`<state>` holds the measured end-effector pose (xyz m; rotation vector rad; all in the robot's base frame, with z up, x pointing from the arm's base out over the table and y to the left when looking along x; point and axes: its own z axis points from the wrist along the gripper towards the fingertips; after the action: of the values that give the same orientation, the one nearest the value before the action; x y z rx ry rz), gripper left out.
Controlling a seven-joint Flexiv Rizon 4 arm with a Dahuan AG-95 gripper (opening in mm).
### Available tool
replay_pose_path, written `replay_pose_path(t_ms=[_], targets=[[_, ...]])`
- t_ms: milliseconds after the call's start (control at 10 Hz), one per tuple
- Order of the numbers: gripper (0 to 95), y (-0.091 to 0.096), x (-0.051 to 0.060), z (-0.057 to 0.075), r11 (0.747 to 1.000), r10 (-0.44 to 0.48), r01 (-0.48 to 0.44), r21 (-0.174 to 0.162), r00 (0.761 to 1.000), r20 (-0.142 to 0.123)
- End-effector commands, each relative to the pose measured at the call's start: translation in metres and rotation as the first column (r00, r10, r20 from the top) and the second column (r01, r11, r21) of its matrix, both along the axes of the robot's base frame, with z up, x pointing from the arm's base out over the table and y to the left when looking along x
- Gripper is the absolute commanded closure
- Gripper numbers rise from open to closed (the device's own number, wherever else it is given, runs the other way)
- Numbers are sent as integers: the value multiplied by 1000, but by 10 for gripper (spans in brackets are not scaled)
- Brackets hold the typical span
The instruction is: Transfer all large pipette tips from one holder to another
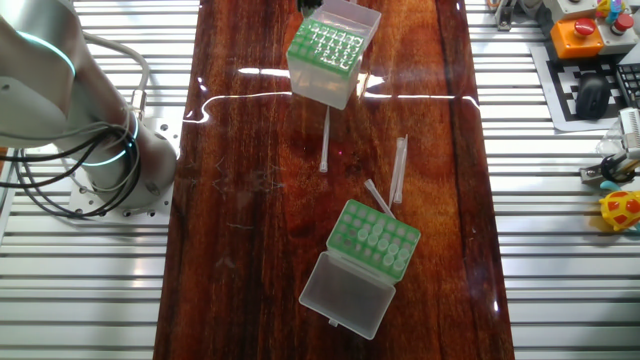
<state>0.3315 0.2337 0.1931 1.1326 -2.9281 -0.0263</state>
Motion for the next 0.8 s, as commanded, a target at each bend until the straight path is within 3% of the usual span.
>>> replay_pose_path(t_ms=[100, 500, 800], targets=[[950, -3, -4, 20, 1000, 3, -3, 9, 1000, -11], [950, -1, -12, 64, 1000, -9, 10, 11, 999, -40], [950, -2, -11, 87, 1000, -4, 4, 13, 998, -63]])
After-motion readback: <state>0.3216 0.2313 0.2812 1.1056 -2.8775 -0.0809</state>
